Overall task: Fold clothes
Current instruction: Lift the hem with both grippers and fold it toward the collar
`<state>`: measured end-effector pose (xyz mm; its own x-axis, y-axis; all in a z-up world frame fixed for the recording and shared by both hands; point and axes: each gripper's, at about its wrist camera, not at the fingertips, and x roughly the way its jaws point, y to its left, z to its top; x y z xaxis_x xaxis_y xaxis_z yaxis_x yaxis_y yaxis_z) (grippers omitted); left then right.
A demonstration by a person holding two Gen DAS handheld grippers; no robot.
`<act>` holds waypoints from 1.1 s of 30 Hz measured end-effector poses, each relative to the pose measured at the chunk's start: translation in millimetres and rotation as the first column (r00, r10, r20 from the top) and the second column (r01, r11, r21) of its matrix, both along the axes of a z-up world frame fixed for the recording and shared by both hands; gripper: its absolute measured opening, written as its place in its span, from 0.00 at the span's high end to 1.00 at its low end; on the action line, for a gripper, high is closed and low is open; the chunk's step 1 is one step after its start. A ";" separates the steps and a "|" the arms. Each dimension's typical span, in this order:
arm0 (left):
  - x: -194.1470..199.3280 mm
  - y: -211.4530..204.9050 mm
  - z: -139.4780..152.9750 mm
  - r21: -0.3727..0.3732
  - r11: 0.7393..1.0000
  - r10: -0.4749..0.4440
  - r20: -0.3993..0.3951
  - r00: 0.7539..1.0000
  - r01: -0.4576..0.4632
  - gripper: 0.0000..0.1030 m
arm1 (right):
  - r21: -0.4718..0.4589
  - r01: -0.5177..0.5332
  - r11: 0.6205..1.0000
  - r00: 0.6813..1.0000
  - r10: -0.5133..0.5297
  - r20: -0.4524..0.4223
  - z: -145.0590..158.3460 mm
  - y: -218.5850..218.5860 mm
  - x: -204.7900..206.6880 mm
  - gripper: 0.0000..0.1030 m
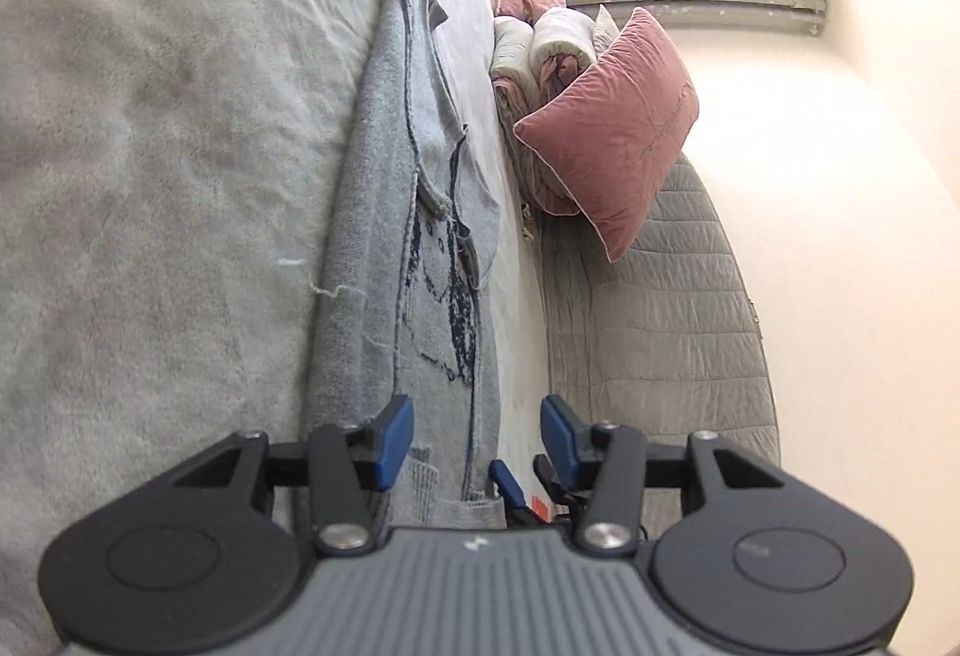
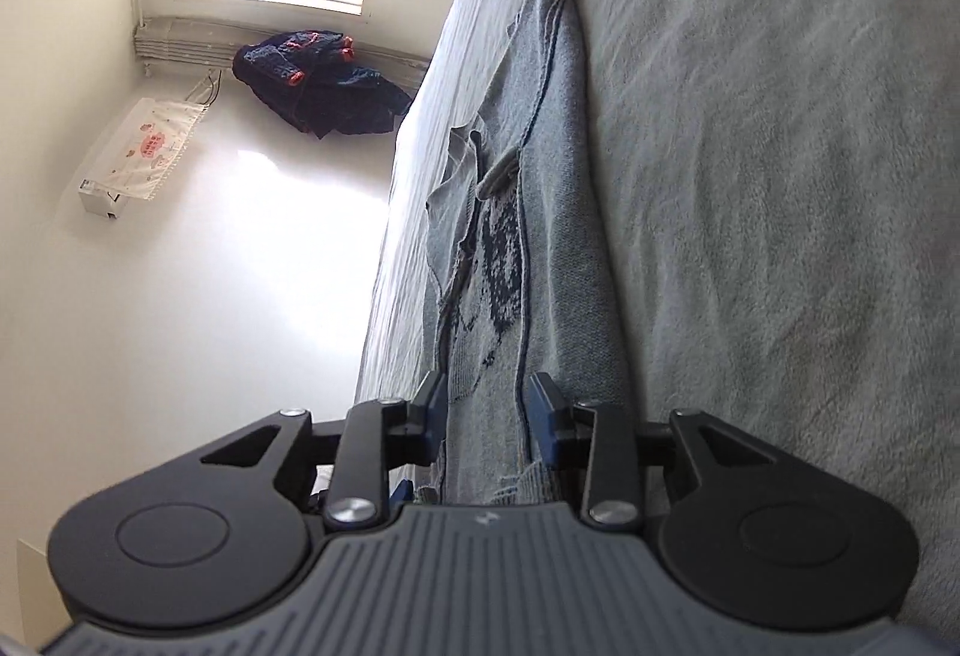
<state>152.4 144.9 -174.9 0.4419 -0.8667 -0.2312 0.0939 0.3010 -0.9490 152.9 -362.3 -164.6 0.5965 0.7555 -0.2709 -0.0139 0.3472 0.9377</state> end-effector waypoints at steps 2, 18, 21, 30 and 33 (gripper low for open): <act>-4.0 3.2 6.0 0.032 0.999 0.004 0.051 0.999 -0.005 0.48 | -0.059 -0.015 0.998 0.999 0.017 0.033 6.7 3.6 -3.6 0.60; -24.6 2.4 6.4 0.246 0.963 -0.159 0.171 0.972 0.114 0.48 | -0.218 -0.152 0.964 0.980 0.176 0.096 -2.6 31.1 -8.9 0.60; -23.8 -3.3 4.0 0.283 0.951 -0.177 0.173 0.969 0.123 0.49 | -0.226 -0.184 0.956 0.972 0.211 0.100 -5.1 35.7 -4.1 0.60; -17.9 -16.7 -6.0 0.265 0.962 -0.110 0.170 0.979 0.062 0.91 | -0.247 -0.182 0.952 0.968 0.218 0.124 -7.1 33.3 -5.3 0.85; -13.9 -13.4 -9.6 0.197 0.980 -0.068 0.152 0.986 0.037 0.92 | -0.228 -0.159 0.961 0.969 0.196 0.149 -3.5 28.7 -4.2 0.86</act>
